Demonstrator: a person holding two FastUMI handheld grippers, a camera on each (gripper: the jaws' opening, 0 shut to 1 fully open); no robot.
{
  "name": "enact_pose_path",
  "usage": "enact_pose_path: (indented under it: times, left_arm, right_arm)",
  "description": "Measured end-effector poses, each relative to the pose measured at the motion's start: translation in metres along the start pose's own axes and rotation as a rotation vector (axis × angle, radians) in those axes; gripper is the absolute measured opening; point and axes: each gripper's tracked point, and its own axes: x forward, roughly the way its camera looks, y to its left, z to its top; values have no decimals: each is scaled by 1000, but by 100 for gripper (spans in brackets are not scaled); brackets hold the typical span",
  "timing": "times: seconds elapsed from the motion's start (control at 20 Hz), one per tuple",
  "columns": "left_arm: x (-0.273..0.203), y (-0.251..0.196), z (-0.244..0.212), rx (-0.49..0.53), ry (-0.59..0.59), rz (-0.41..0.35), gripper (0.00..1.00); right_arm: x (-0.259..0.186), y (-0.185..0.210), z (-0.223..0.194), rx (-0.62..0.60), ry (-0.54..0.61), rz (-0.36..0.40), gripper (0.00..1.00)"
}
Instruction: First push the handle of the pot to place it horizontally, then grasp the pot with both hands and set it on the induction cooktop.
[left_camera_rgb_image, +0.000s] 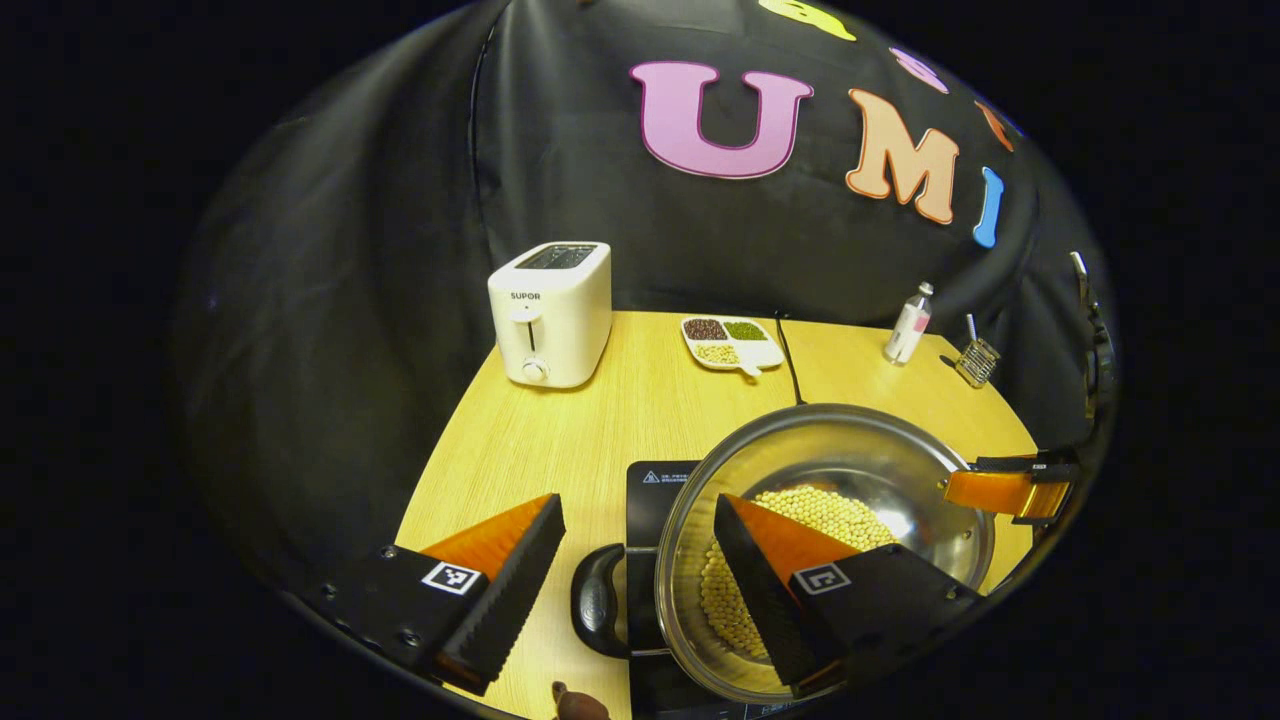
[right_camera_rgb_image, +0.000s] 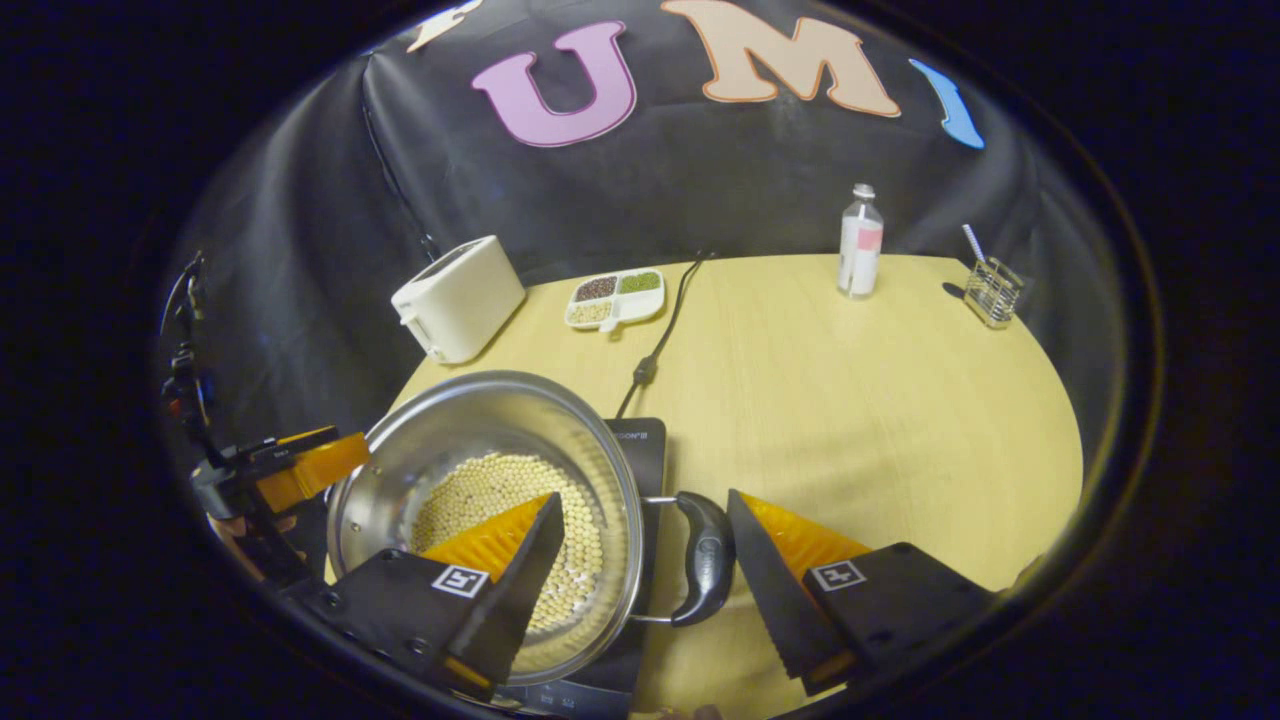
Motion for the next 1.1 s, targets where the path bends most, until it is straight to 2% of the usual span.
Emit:
enact_pose_path:
  times: [0.05, 0.15, 0.2, 0.25, 0.3, 0.35, 0.4, 0.45, 0.5, 0.55, 0.65, 0.7, 0.75, 0.8, 0.85, 0.95, 1.05, 1.1]
  left_arm:
    - [-3, 1, 7, 10, -23, 7, 98]
    - [-16, 4, 25, 30, -86, 33, 98]
    - [-23, 3, 37, 38, -130, 45, 98]
    - [-31, 2, 50, 44, -173, 57, 98]
    - [-43, -1, 64, 56, -217, 64, 98]
    - [-55, -6, 77, 63, -260, 77, 97]
    - [-67, -14, 90, 65, -302, 76, 97]
    - [-77, -28, 101, 59, -342, 67, 97]
    - [-90, -43, 111, 46, -381, 54, 96]
    - [-102, -58, 120, 30, -411, 44, 97]
    - [-120, -90, 130, 1, -459, 32, 97]
    - [-130, -104, 132, -6, -482, 34, 94]
    - [-138, -119, 133, -7, -494, 34, 97]
    - [-148, -136, 135, -16, -513, 40, 94]
    - [-156, -151, 133, -31, -530, 46, 97]
    - [-172, -192, 130, -70, -568, 26, 99]
    - [-184, -232, 127, -96, -600, 8, 94]
    - [-189, -248, 124, -102, -611, 6, 96]
  right_arm:
    - [-4, 0, 7, 8, -23, 7, 100]
    - [-15, 6, 26, 13, -93, 42, 100]
    - [-23, 8, 39, 7, -134, 57, 94]
    - [-32, 9, 50, -4, -178, 71, 100]
    - [-42, 10, 63, -19, -220, 87, 100]
    - [-52, 12, 74, -34, -261, 106, 93]
    - [-65, 12, 85, -48, -300, 124, 94]
    - [-77, 9, 94, -59, -336, 136, 93]
    - [-89, 3, 101, -69, -366, 145, 100]
    - [-102, -6, 106, -76, -388, 147, 93]
    - [-124, -27, 112, -86, -425, 148, 93]
    - [-136, -40, 115, -92, -448, 150, 93]
    - [-148, -52, 118, -97, -466, 154, 93]
    - [-159, -63, 120, -95, -488, 159, 100]
    - [-173, -73, 120, -96, -506, 172, 97]
    - [-197, -97, 122, -113, -539, 185, 100]
    - [-217, -123, 116, -148, -561, 189, 100]
    - [-226, -136, 115, -167, -572, 192, 100]
